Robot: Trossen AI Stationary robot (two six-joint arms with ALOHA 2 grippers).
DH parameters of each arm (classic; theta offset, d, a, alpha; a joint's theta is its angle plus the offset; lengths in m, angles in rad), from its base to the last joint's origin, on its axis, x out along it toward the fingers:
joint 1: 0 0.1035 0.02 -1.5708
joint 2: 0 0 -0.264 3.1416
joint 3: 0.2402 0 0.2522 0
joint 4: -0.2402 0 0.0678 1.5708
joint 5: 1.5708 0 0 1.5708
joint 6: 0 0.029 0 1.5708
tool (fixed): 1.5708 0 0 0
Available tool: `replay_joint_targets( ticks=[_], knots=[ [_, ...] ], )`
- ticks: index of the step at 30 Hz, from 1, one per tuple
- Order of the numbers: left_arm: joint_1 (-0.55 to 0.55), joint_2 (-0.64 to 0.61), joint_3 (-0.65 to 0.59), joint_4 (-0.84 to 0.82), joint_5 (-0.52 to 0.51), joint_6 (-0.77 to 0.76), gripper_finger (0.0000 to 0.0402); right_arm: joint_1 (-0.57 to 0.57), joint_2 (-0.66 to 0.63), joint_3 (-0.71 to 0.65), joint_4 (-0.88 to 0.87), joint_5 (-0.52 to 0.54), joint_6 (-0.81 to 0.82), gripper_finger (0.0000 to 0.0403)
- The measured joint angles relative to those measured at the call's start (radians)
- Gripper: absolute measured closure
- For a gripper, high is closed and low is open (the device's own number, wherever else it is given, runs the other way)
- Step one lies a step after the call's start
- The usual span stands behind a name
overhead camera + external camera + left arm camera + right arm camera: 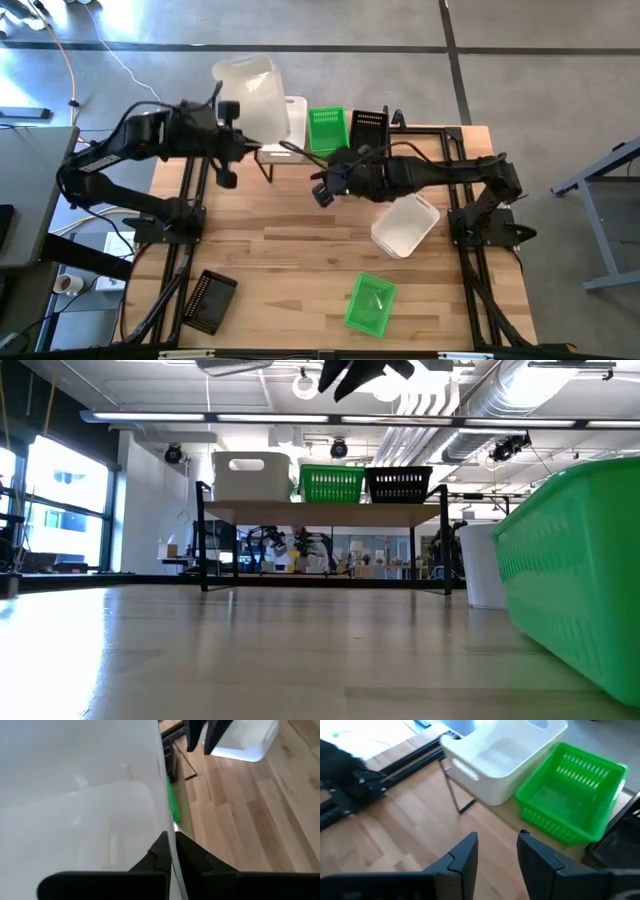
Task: Stack baskets on shelf by color
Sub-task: Stack the bottom white bin on top of the white bin
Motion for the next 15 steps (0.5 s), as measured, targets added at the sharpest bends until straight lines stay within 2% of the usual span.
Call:
replay_joint_targets(
  ticks=[7, 11, 15],
  knots=[
    [0.191, 0.021, 0.0, 0.044, 0.196, 0.08, 0.0401, -0.106, -0.009, 0.0, -0.002, -0.105, -0.116, 0.0281],
    [0.258, 0.062, 0.0, 0.044, 0.265, 0.081, 0.0401, -0.159, -0.017, 0.0, -0.009, -0.16, -0.156, 0.0281],
    [0.304, 0.108, 0.0, 0.042, 0.416, 0.104, 0.0401, -0.197, -0.019, 0.0, -0.016, -0.208, -0.193, 0.0281]
  ],
)
